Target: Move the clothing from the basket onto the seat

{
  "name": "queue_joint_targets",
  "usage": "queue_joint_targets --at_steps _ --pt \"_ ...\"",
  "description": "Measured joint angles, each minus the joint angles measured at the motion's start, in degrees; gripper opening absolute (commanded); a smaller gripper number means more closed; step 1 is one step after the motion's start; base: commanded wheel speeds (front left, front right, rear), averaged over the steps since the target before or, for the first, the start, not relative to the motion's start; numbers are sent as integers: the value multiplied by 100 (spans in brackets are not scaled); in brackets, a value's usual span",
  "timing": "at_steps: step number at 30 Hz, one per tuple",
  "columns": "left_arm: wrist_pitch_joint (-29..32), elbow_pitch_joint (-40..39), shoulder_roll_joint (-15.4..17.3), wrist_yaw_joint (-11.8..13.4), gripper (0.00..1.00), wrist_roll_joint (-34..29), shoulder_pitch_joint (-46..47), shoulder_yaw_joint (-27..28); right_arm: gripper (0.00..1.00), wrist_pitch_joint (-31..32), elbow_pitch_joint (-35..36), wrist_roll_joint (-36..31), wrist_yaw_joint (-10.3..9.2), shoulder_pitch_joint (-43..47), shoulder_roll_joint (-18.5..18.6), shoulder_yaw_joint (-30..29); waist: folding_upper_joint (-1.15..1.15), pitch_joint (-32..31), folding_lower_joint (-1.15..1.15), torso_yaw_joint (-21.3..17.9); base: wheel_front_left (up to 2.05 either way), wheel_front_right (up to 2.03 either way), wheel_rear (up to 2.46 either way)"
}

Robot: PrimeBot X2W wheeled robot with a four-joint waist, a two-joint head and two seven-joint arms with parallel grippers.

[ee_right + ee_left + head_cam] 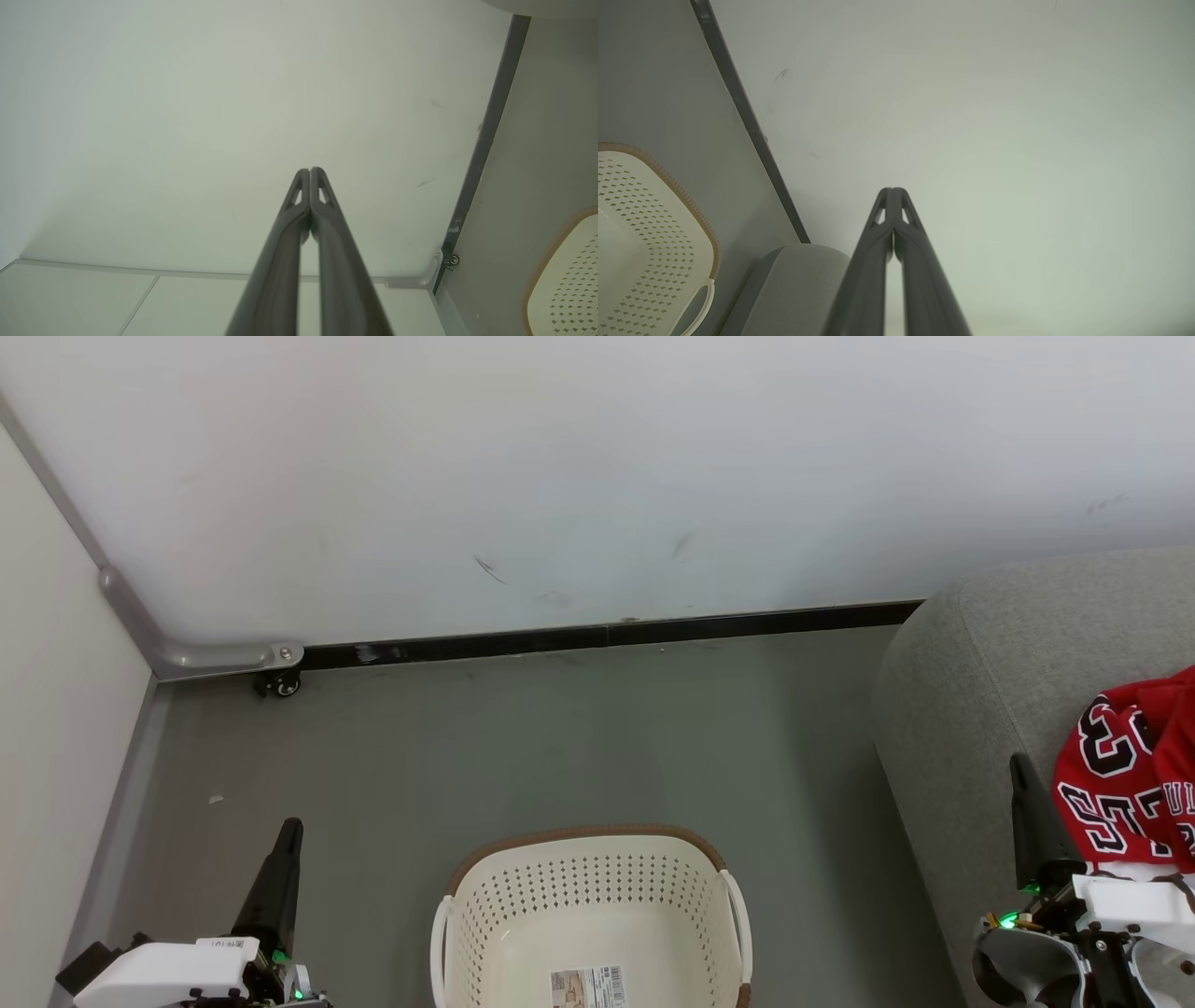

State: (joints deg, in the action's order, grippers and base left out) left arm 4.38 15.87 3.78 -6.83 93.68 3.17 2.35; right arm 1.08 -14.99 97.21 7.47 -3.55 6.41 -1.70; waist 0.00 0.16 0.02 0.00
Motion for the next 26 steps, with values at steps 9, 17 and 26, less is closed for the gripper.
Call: queue_joint_targets --at_steps 9,17,26 --pt "8 4 -3 0 0 0 10 1 0 1 -1 0 0 0 -1 -8 0 0 0 0 0 0 0" --pt "14 7 -4 0 0 0 11 4 0 1 -1 -1 0 0 -7 -16 0 0 0 0 0 0 0" --pt "14 9 -4 -1 0 0 11 7 0 1 -2 -1 0 0 -19 -23 0 0 0 0 0 0 0"
